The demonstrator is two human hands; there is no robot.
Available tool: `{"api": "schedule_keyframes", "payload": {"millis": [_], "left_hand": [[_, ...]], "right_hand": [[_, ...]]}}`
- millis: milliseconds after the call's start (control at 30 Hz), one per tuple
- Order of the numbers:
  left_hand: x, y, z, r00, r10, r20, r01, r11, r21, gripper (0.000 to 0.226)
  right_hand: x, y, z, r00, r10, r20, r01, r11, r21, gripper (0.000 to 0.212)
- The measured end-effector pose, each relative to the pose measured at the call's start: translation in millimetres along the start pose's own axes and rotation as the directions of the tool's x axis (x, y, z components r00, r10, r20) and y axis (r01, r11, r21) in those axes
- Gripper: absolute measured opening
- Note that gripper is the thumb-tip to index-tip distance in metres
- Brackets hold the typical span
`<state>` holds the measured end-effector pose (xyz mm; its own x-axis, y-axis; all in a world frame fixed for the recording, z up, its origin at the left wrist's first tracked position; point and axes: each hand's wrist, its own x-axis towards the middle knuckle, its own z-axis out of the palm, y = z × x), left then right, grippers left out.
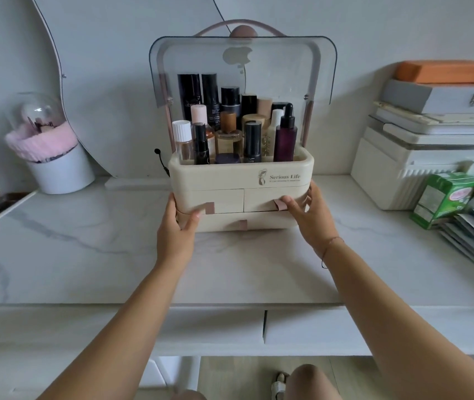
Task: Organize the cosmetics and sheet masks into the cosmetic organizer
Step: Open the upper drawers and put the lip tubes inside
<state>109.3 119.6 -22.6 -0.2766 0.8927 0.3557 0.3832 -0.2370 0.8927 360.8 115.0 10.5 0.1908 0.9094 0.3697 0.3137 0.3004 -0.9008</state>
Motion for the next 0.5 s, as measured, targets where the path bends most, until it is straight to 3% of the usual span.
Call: {"api": "schedule_keyframes", "payload": {"millis": [100,167,233,267,333,433,500], "left_hand": [[2,-2,-1,1.000,0.000,0.023,0.001,0.998,-0.058,0.053],[2,-4,-2,0.999,0.001,0.048,0.003,0.996,-0.093,0.055],[3,-7,-4,0.998,-0.010,0.060,0.018,0.992,-0.129,0.054],[4,-8,-5,0.998,-0.021,0.056,0.030,0.987,-0.157,0.053],[5,-9,-5,0.998,-0.050,0.045,0.059,0.971,-0.233,0.051],[5,-10,-4,0.994,-0.104,0.031,0.108,0.945,-0.310,0.049],[5,-11,-3,0.994,-0.111,0.009,0.108,0.941,-0.321,0.049]], "right_hand": [[-3,2,4,0.992,0.113,-0.053,-0.113,0.994,0.000,0.048],[-13,3,8,0.965,0.202,-0.169,-0.208,0.978,-0.015,0.056],[-31,3,17,0.906,0.235,-0.351,-0.224,0.972,0.074,0.048],[-41,1,22,0.889,0.261,-0.377,-0.215,0.964,0.160,0.039],[-53,-5,38,0.912,0.345,-0.223,-0.271,0.913,0.304,0.027],[-52,-16,63,0.895,0.429,0.119,-0.446,0.857,0.258,0.019],[-44,-25,75,0.846,0.489,0.211,-0.529,0.817,0.230,0.021]]}}
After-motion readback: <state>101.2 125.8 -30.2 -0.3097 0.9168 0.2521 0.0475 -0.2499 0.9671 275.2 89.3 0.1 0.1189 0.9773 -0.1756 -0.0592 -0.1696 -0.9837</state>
